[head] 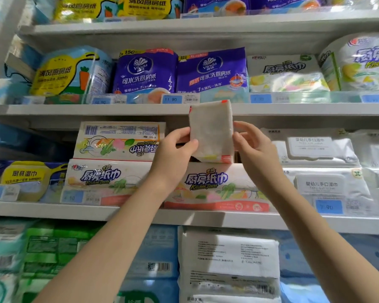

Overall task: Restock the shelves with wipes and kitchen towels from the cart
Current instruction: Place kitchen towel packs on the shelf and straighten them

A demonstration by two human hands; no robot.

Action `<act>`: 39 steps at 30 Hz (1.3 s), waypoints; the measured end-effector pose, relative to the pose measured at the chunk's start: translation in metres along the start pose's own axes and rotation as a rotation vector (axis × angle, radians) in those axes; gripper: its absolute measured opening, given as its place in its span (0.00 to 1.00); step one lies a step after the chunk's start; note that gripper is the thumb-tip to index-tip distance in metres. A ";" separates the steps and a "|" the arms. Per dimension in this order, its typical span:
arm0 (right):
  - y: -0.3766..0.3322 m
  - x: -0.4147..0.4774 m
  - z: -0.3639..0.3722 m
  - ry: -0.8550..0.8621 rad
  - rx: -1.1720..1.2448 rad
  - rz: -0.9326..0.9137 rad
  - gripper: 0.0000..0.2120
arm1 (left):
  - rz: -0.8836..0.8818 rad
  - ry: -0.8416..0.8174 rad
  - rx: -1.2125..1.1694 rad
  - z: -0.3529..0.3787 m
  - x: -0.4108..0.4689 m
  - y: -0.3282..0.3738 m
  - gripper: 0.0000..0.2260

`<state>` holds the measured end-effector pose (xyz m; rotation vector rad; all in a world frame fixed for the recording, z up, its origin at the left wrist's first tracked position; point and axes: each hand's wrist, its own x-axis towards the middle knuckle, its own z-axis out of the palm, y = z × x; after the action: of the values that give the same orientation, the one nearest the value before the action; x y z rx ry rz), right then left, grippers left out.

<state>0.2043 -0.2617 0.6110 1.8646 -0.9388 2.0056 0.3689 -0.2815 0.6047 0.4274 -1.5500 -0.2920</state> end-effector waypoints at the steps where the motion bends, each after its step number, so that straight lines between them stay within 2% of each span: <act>1: -0.001 -0.001 -0.005 0.003 0.015 0.015 0.15 | 0.003 -0.029 -0.033 0.003 -0.002 0.001 0.15; 5: 0.001 -0.003 -0.021 0.011 -0.135 0.040 0.20 | 0.015 -0.157 -0.135 0.019 -0.008 0.004 0.16; 9: 0.003 0.001 -0.033 0.022 -0.385 0.109 0.41 | 0.068 -0.267 -0.095 0.032 -0.010 0.005 0.15; 12: 0.002 0.002 -0.037 0.030 -0.484 0.091 0.45 | 0.120 -0.355 -0.007 0.037 -0.009 0.004 0.16; 14: 0.004 0.003 -0.040 0.040 -0.471 0.094 0.40 | 0.137 -0.311 0.081 0.036 -0.005 0.002 0.14; 17: 0.011 0.005 -0.049 0.043 -0.396 0.126 0.29 | 0.126 -0.125 0.374 0.027 0.008 -0.007 0.15; 21: 0.023 0.008 -0.056 0.065 -0.427 0.150 0.23 | -0.056 -0.086 0.572 0.015 0.030 -0.021 0.22; 26: 0.035 0.014 -0.054 0.105 -0.451 0.121 0.21 | -0.208 -0.106 0.599 0.016 0.044 -0.028 0.24; 31: 0.035 0.014 -0.049 0.162 -0.434 0.065 0.14 | -0.246 -0.092 0.543 0.022 0.047 -0.029 0.23; 39: 0.036 0.014 -0.042 0.164 -0.429 0.054 0.12 | -0.293 -0.028 0.526 0.024 0.053 -0.034 0.27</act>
<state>0.1481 -0.2670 0.6149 1.4373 -1.2611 1.7746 0.3483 -0.3375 0.6366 1.0711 -1.5835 -0.1097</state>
